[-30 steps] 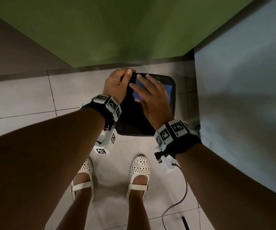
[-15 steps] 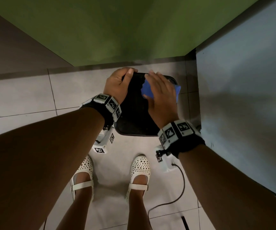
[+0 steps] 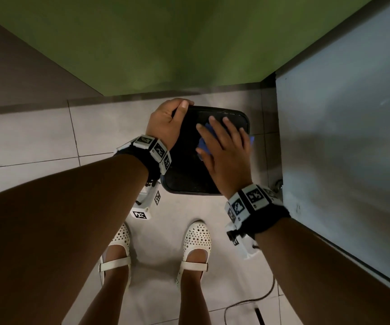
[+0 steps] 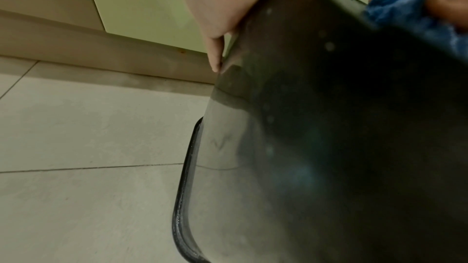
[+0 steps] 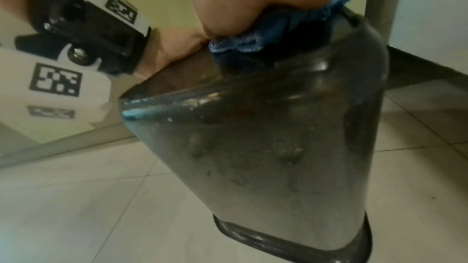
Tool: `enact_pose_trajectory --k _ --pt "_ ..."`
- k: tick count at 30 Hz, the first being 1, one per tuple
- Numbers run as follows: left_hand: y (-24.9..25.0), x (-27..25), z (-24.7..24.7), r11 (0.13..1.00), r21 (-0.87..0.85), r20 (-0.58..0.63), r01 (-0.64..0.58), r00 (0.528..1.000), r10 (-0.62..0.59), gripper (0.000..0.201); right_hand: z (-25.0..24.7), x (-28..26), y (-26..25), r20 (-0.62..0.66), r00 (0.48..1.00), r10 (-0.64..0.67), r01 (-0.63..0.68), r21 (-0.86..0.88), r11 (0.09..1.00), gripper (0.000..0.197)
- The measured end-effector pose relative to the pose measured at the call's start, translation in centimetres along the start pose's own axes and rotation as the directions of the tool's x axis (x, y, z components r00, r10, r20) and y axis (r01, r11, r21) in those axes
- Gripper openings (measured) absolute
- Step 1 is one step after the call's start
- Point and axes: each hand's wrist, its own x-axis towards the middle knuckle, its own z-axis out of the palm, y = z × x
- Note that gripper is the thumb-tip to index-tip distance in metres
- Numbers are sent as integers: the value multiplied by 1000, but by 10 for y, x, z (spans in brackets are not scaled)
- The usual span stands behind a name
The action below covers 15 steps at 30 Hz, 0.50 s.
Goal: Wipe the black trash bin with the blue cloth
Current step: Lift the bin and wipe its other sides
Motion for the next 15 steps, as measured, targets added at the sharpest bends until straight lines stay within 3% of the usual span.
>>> enact_pose_trajectory --k 3,9,13,15 --pt "-1 1 0 1000 8 -5 0 1000 0 28 -4 -6 1 16 1000 3 -4 50 999 53" --pt "-1 1 1 1000 10 -14 -2 1000 2 28 5 -13 -1 -109 994 -21 21 -3 1000 37" --pt "-1 0 0 1000 27 -15 -15 1000 15 28 21 -40 -20 -86 963 -257 257 -17 966 34" --pt "-2 0 0 999 39 -14 -19 1000 20 28 19 -28 -13 -70 964 -256 254 -41 966 36"
